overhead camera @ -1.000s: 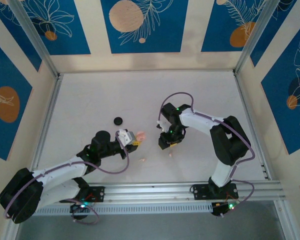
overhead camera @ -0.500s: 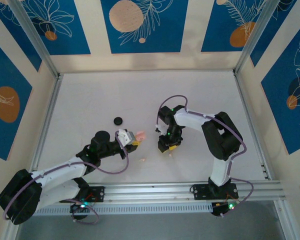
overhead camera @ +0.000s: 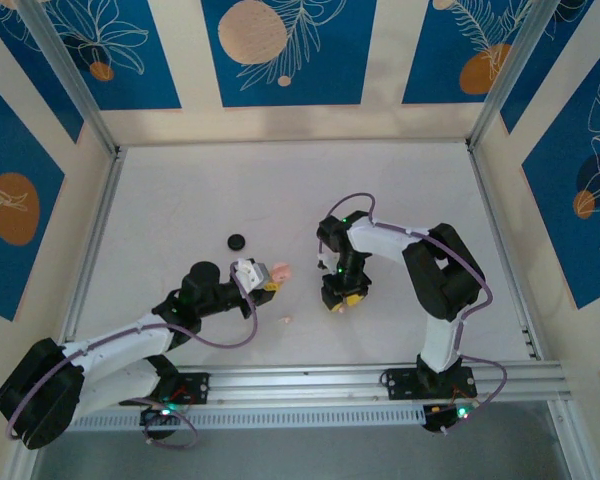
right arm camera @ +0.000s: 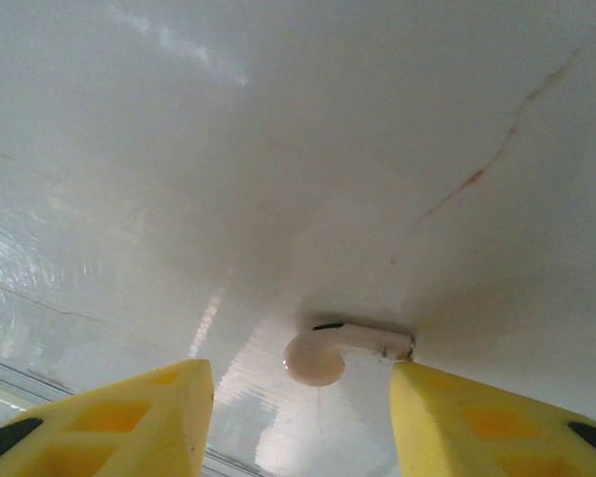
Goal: Insert wireless bluetooth earbuds into charging case
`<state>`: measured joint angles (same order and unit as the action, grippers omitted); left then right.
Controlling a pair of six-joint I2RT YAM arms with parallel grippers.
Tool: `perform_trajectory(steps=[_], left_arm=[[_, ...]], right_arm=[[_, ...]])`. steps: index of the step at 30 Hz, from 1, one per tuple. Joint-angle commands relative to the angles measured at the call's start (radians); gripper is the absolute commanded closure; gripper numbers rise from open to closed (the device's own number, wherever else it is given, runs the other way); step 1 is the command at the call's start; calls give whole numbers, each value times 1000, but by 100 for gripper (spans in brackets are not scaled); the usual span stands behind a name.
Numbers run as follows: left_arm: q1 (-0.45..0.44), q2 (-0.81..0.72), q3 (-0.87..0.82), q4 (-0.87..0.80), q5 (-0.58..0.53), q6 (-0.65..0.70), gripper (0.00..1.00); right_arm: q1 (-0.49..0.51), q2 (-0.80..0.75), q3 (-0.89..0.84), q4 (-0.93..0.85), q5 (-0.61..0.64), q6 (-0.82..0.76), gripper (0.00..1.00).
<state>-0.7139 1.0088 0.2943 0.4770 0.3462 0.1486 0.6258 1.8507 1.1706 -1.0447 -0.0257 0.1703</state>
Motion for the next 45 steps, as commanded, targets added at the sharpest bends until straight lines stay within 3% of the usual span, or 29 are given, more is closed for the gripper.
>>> perform_trajectory(steps=[1,6,15,30,45], left_arm=[[-5,-18,12,-5,3,3,84],[-4,-18,13,-5,7,3,84],[-5,-51,1,-18,2,1,85],[-4,-78,-2,-36,-9,9,85],[-4,-65,2,-28,-6,12,84]], right_arm=[[17,2,-13,-45,-29,42,50],[46,-5,-23,-36,-56,52,50],[30,-94,26,8,40,25,47],[12,40,15,46,15,12,45],[44,28,-28,-43,-28,101,46]])
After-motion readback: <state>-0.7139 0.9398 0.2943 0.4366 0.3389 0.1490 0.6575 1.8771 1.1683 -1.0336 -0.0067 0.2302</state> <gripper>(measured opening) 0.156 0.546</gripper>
